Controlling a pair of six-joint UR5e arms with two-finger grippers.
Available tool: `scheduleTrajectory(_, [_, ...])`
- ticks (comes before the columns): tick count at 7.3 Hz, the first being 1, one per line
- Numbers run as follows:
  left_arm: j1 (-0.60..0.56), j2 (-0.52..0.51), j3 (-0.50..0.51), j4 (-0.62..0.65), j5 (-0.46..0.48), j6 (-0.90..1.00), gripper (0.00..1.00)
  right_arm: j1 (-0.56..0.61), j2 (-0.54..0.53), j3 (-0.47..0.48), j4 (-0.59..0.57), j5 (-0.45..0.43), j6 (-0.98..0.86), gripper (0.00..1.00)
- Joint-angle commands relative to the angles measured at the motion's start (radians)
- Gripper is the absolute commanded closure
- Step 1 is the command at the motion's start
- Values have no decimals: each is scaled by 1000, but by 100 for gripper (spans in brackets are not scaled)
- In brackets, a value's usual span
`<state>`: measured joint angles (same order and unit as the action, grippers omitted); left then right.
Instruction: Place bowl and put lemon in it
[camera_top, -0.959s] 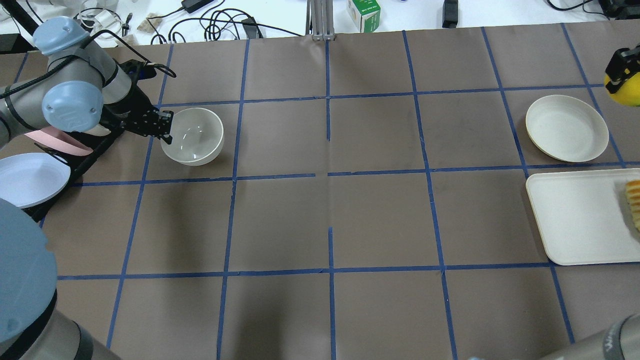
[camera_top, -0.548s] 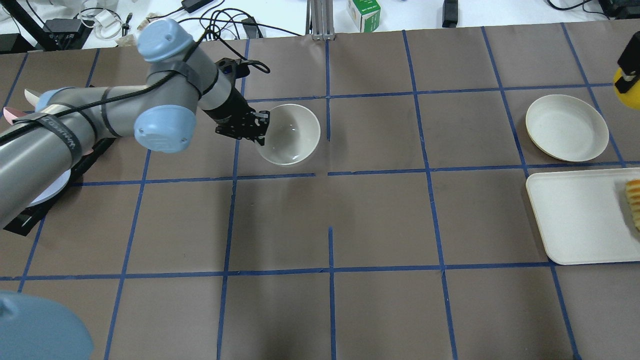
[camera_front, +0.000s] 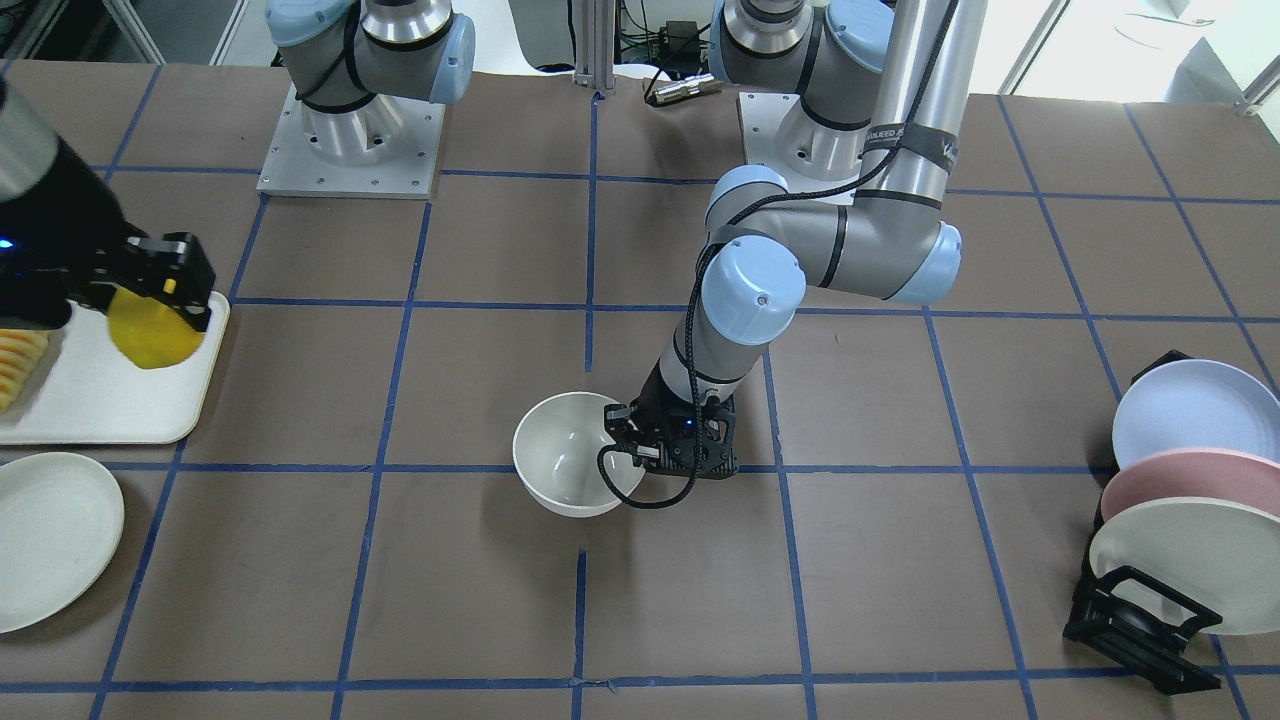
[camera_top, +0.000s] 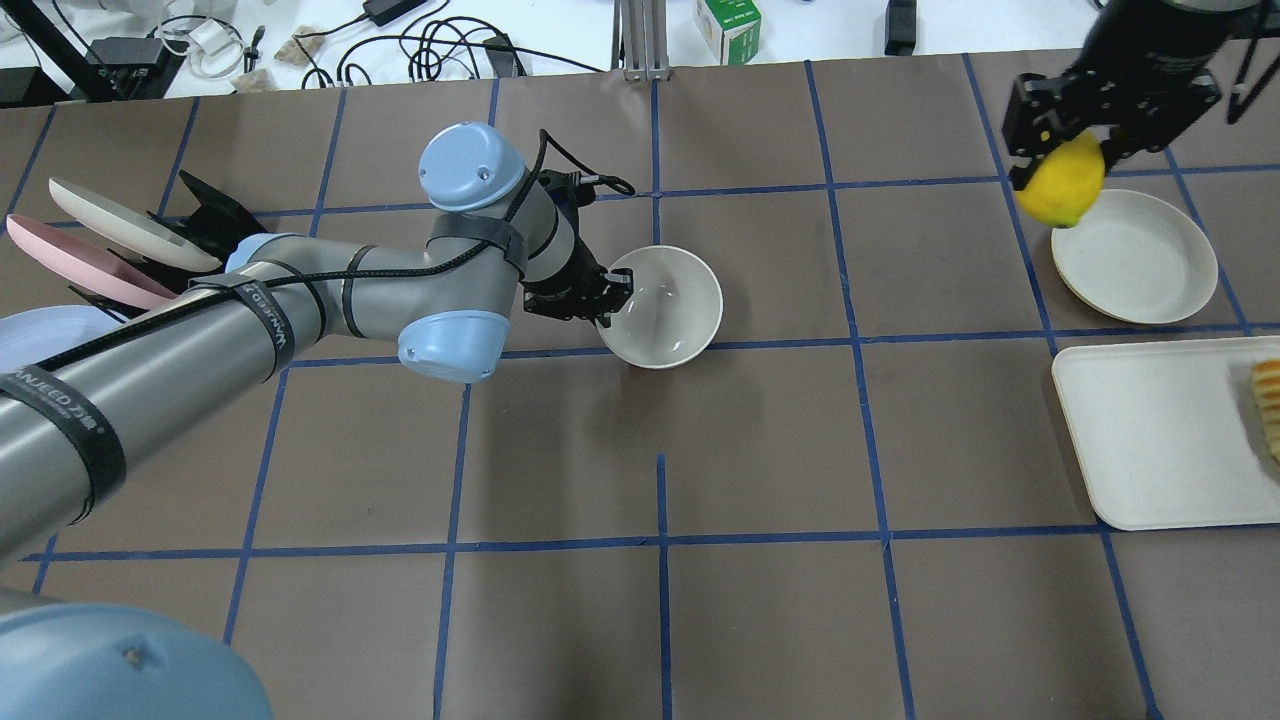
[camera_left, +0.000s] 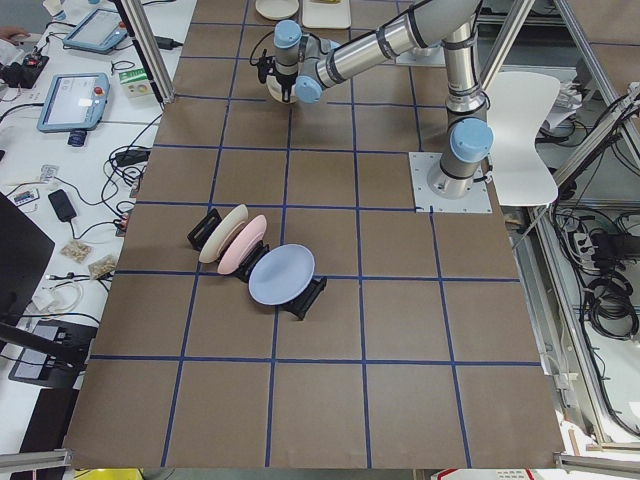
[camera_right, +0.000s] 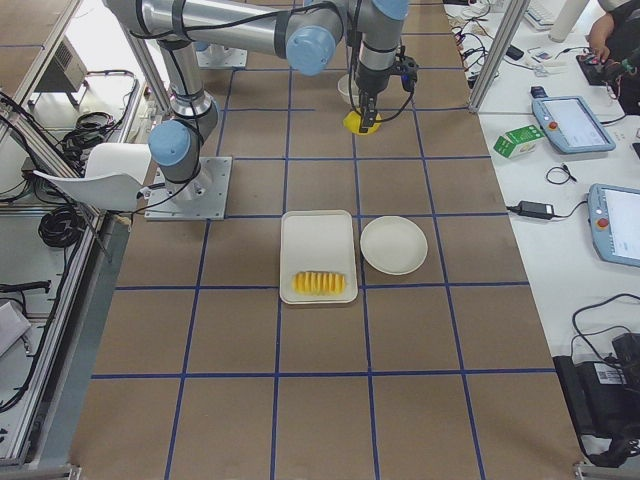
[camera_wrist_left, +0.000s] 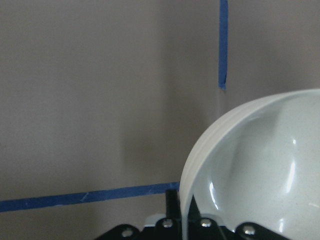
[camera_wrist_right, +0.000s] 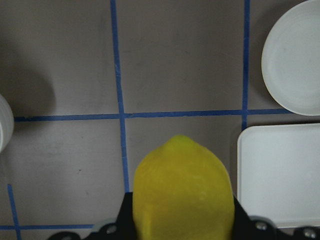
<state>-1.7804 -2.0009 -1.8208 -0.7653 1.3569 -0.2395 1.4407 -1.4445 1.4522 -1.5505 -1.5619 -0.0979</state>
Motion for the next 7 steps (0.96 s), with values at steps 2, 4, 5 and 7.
scheduleTrajectory(2, [-5,-10,1,11,20,-4,59,322,47,-6,-81,-9,443,74])
scheduleTrajectory(4, [19,34,20,-8,76,6,0,407,91,-6,-133,-7,570,74])
scheduleTrajectory(5, [36,56,29,-61,76,12,0,414,101,-10,-137,-6,573,74])
scheduleTrajectory(7, [122,147,73,-277,128,190,0,420,146,-10,-202,-4,573,74])
